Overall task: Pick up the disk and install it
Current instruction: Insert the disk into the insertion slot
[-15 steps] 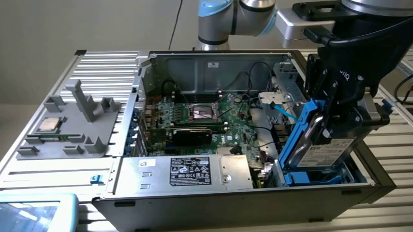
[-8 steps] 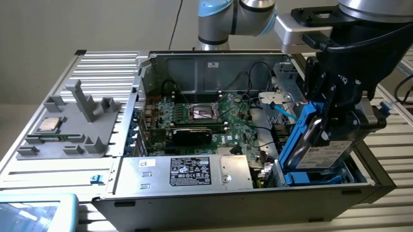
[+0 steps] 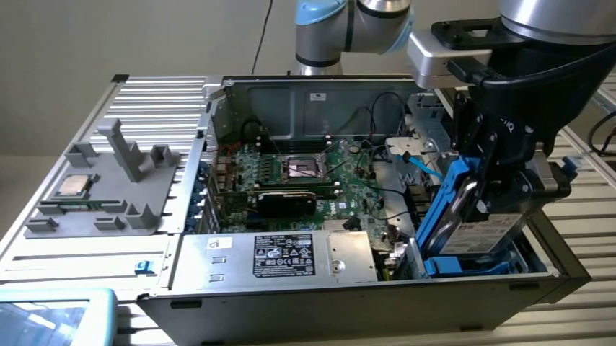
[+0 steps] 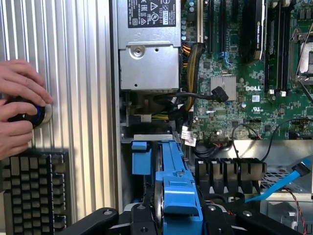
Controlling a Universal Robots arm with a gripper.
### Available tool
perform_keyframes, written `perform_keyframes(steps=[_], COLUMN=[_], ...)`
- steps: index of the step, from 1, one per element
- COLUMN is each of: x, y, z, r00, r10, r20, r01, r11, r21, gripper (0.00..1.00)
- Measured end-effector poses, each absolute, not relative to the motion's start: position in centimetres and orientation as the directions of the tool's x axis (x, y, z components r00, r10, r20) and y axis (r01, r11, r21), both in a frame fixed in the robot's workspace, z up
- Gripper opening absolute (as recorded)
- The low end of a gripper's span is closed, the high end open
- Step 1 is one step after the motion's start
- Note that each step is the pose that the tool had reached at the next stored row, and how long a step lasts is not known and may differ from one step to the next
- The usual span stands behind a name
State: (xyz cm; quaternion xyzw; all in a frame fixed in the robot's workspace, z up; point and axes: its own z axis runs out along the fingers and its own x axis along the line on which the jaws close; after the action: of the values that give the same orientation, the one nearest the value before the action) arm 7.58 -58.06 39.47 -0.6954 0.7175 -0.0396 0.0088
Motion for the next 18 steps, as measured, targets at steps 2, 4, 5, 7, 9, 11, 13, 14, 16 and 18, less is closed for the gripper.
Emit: perform_keyframes(steps=[2, 4, 5, 7, 9, 11, 13, 14, 16, 18], x=[7.58, 7.58, 7.58, 7.58, 7.59, 7.59, 7.58, 7.59, 7.59, 7.59], y=[-58.06, -58.06, -58.06, -58.06, -58.06, -58.06, -58.06, -58.06, -58.06, -58.06], z=[39.39, 39.33, 39.32, 39.31, 39.3, 39.3, 39.3, 39.3, 39.3, 39.3], r00=[-0.033, -0.032, -0.032, -0.032, -0.032, -0.032, -0.033, -0.032, -0.032, -0.032], r10=[-0.999, -0.999, -0.999, -0.999, -0.999, -0.999, -0.999, -0.999, -0.999, -0.999], r20=[0.042, 0.042, 0.042, 0.042, 0.042, 0.042, 0.042, 0.042, 0.042, 0.042], r01=[-0.997, -0.997, -0.997, -0.997, -0.997, -0.997, -0.997, -0.997, -0.997, -0.997], r11=[0.03, 0.029, 0.029, 0.029, 0.03, 0.03, 0.03, 0.03, 0.03, 0.03], r21=[-0.069, -0.069, -0.069, -0.069, -0.069, -0.069, -0.069, -0.069, -0.069, -0.069], gripper=[0.37, 0.37, 0.37, 0.37, 0.37, 0.37, 0.37, 0.37, 0.37, 0.45])
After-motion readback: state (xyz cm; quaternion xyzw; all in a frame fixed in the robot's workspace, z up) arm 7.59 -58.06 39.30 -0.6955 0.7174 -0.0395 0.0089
